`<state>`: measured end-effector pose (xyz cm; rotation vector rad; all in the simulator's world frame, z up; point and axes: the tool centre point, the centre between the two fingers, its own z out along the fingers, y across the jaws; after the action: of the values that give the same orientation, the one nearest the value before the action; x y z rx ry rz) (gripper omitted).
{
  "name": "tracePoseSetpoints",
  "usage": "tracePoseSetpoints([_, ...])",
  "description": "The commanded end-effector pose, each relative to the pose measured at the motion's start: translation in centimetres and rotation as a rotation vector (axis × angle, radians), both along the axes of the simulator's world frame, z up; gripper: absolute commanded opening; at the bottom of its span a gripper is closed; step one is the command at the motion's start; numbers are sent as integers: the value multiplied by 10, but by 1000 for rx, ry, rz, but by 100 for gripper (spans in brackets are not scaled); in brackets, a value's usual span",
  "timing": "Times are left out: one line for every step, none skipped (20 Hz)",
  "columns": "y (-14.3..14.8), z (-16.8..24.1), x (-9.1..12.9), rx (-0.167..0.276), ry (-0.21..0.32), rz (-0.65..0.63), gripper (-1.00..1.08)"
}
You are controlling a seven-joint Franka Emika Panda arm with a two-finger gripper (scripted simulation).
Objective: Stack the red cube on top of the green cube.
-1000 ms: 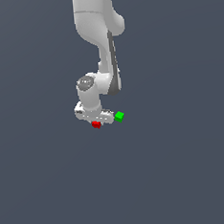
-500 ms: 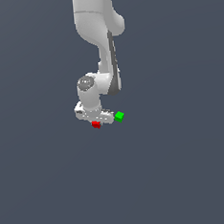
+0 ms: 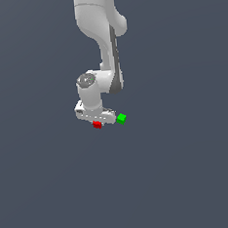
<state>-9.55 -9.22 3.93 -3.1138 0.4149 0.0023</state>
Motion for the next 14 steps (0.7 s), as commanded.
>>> tracePoseSetpoints([0, 13, 0, 0, -1, 0, -100])
tracePoseSetpoints([0, 19, 0, 0, -1, 0, -100])
tracePoseSetpoints([0, 26, 0, 0, -1, 0, -100])
tracePoseSetpoints([0, 33, 0, 0, -1, 0, -100])
tracePoseSetpoints([0, 40, 0, 0, -1, 0, -100])
tracePoseSetpoints([0, 46, 0, 0, -1, 0, -100])
tracePoseSetpoints([0, 52, 0, 0, -1, 0, -100])
tracePoseSetpoints([0, 58, 0, 0, -1, 0, -100])
tracePoseSetpoints([0, 63, 0, 0, -1, 0, -100])
tracePoseSetpoints([0, 67, 0, 0, -1, 0, -100])
tracePoseSetpoints([0, 71, 0, 0, -1, 0, -100])
tracePoseSetpoints([0, 74, 0, 0, -1, 0, -100])
tracePoseSetpoints([0, 77, 0, 0, -1, 0, -100])
tracePoseSetpoints([0, 79, 0, 0, -1, 0, -100])
